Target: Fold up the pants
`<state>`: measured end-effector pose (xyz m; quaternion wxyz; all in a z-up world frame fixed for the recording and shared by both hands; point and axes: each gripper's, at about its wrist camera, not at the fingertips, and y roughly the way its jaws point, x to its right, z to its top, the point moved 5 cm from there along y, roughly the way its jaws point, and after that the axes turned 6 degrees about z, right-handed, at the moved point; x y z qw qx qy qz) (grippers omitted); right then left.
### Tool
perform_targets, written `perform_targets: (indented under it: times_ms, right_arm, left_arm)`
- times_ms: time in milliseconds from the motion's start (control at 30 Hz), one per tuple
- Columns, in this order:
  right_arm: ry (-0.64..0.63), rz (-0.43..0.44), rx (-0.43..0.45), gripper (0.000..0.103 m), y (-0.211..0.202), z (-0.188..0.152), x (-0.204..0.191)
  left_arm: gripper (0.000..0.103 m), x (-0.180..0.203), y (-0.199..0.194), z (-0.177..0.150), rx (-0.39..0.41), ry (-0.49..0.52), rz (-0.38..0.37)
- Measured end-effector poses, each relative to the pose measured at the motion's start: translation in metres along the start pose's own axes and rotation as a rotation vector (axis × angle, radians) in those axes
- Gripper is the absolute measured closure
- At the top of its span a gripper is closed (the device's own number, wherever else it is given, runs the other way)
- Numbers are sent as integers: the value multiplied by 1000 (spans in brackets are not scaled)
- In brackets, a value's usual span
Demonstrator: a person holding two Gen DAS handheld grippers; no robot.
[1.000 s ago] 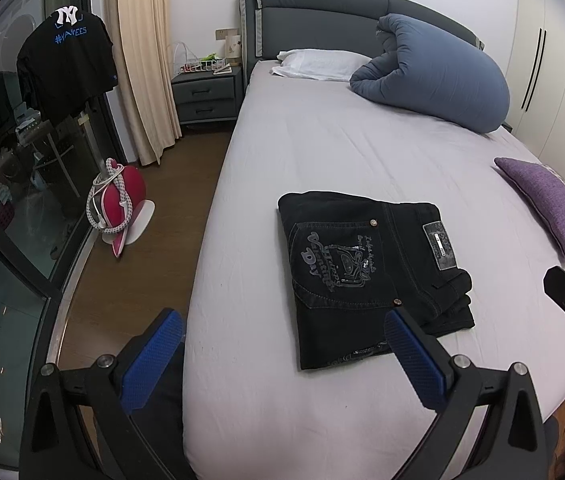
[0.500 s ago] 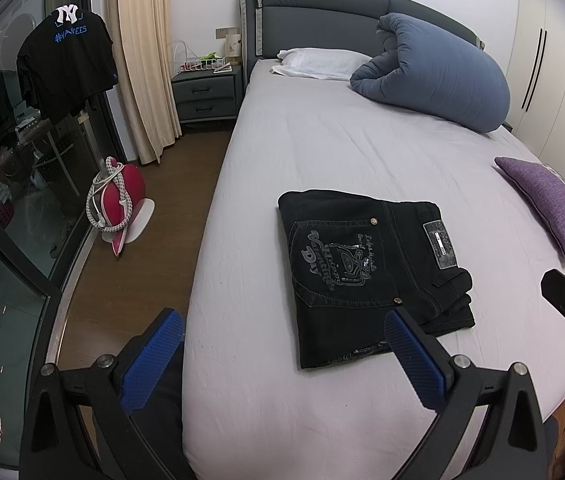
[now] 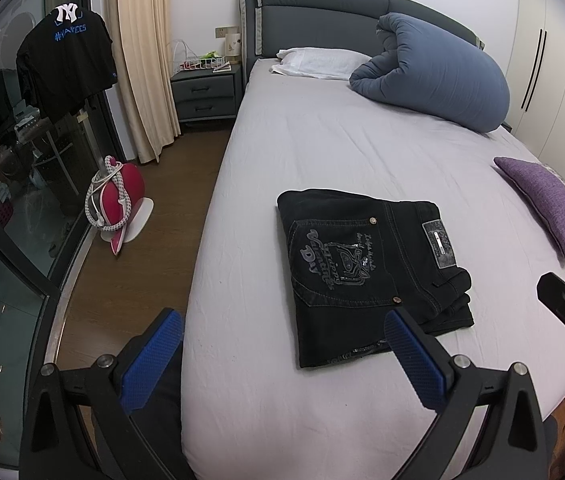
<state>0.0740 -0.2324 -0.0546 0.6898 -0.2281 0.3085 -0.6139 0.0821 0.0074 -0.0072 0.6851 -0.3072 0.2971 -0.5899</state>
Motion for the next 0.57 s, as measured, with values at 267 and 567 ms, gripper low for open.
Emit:
perform_targets:
  times_ms: [267, 567]
  right_arm:
    - [10, 19, -9, 0, 2, -1, 1]
    - [10, 22, -14, 0, 4, -1, 3]
  left_arm:
    - [0, 0, 1, -2, -7, -7, -5]
    - [0, -1, 0, -3, 13, 4, 9]
